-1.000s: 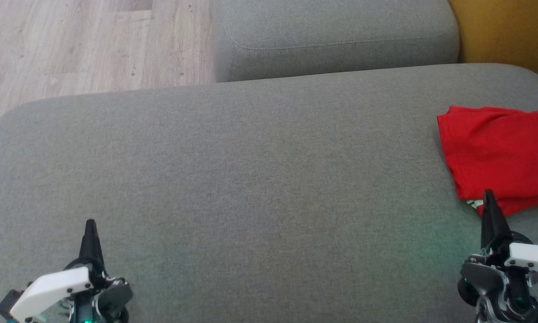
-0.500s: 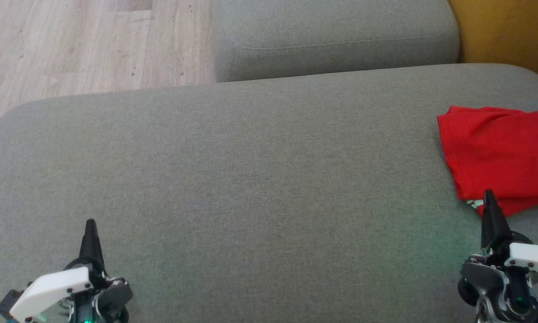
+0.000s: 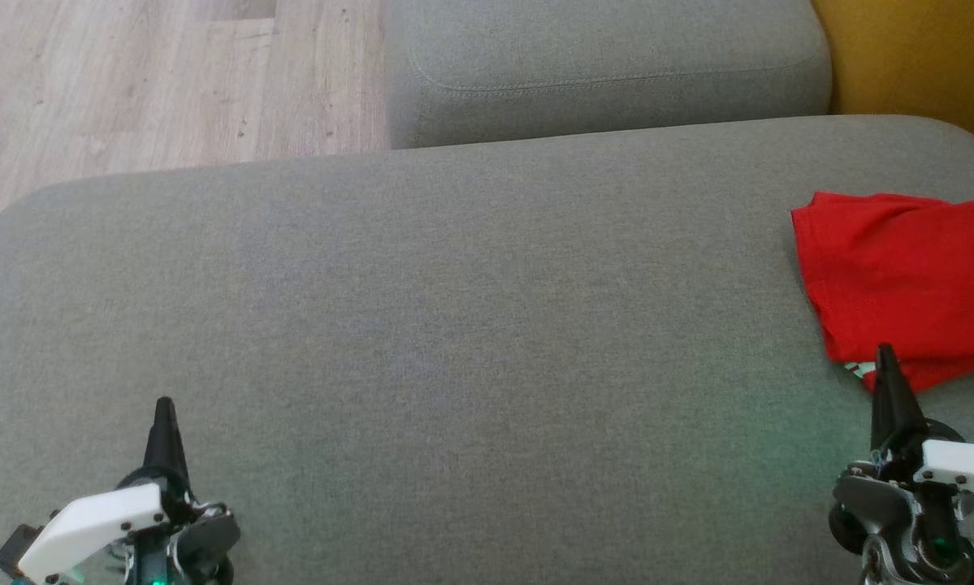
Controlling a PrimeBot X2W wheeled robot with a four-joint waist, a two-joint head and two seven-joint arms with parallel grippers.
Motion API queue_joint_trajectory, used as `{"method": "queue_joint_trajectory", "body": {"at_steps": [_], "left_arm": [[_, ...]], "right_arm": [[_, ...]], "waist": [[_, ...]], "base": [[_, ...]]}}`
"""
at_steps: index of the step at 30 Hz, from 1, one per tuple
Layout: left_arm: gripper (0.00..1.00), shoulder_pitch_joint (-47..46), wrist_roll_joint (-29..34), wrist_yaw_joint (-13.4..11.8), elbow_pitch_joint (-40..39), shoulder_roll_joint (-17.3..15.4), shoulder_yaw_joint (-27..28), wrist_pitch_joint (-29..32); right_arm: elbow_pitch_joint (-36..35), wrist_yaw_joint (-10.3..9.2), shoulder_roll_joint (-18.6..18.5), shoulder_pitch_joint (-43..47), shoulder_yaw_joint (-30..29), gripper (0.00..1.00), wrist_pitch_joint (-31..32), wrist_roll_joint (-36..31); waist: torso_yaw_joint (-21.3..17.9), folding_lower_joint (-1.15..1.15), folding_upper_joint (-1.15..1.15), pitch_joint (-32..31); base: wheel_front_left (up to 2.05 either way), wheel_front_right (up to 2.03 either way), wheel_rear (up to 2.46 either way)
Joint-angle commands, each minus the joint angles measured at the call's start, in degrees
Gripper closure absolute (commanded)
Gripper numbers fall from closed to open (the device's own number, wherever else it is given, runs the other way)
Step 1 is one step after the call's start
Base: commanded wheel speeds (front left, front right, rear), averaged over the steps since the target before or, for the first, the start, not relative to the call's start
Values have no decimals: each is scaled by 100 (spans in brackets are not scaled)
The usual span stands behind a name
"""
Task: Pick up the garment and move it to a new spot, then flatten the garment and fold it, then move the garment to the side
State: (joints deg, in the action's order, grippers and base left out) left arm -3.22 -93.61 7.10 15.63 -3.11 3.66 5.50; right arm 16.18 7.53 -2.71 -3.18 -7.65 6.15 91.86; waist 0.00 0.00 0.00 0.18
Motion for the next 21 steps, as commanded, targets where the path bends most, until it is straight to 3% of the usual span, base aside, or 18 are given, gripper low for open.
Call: {"method": "queue_joint_trajectory", "body": {"at_steps": [1,21], "left_arm": [[100,-290,75,38,-162,-38,202,32],[100,-292,94,38,-161,-23,225,50]], "right_arm": [[-216,-4,-23,-300,115,100,32,32],[-216,-4,-21,-301,113,100,34,30]], "waist": [[0,0,0,0],[0,0,0,0]], "base": [[0,0,0],[0,0,0]]}}
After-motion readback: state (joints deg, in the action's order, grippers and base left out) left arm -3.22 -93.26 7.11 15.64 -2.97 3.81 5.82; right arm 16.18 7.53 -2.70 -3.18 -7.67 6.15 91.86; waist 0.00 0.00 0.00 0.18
